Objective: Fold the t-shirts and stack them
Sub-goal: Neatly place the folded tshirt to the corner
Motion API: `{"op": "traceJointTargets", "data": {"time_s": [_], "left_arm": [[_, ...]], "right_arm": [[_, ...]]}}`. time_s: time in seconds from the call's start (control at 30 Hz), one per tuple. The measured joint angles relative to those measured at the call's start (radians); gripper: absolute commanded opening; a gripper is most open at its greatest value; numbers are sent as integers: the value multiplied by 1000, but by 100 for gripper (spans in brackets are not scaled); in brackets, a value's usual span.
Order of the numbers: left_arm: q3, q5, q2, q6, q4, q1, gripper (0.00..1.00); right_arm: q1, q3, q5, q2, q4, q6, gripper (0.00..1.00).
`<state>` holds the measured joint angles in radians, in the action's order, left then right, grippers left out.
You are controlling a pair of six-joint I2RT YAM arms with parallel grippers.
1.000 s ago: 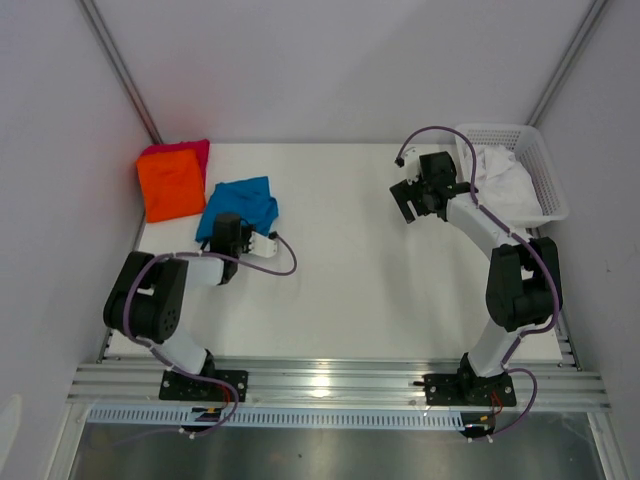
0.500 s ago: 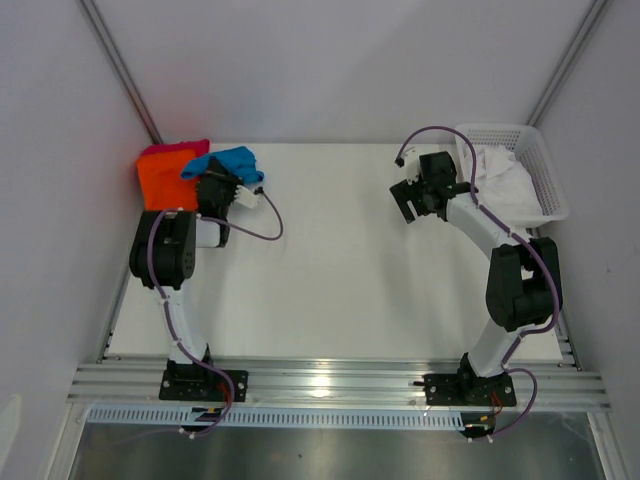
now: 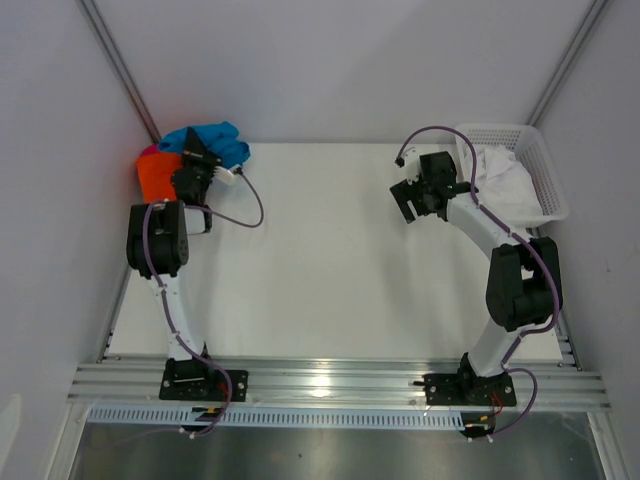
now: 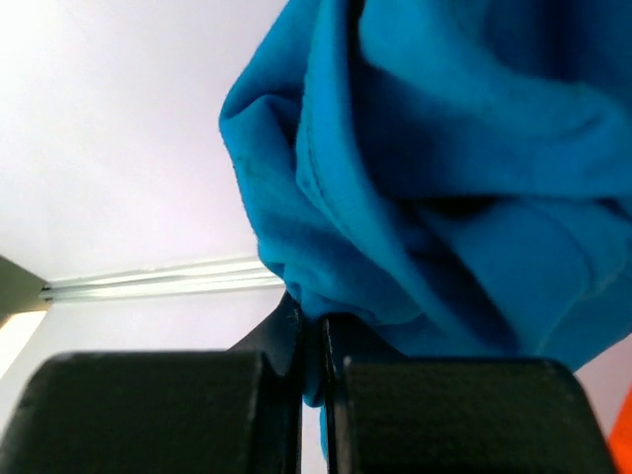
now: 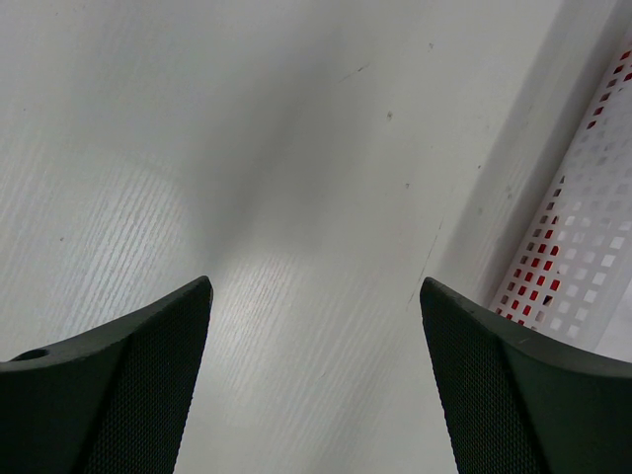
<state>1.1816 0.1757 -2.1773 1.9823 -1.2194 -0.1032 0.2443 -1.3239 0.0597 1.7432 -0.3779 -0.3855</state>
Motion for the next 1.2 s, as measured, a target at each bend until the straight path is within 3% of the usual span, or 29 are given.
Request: {"op": "traceJointTargets", "data": {"time_s": [0.3, 0.87, 0.97, 1.1, 1.2], "left_arm": [[71, 64, -34, 1, -34, -139, 0], [174, 64, -60, 2, -26, -278, 0], [129, 64, -48, 6, -35, -282, 0], [-41, 64, 19, 9, -12, -269, 0], [-47, 47, 40, 9, 27, -246, 0]], "right_arm": [[1, 0, 0, 0, -6, 0, 88], [16, 0, 1, 19, -10, 0, 87], [18, -1, 1, 19, -11, 0, 88], [20, -5, 1, 27, -13, 0, 88], [24, -12, 4, 44, -13, 0, 87]]}}
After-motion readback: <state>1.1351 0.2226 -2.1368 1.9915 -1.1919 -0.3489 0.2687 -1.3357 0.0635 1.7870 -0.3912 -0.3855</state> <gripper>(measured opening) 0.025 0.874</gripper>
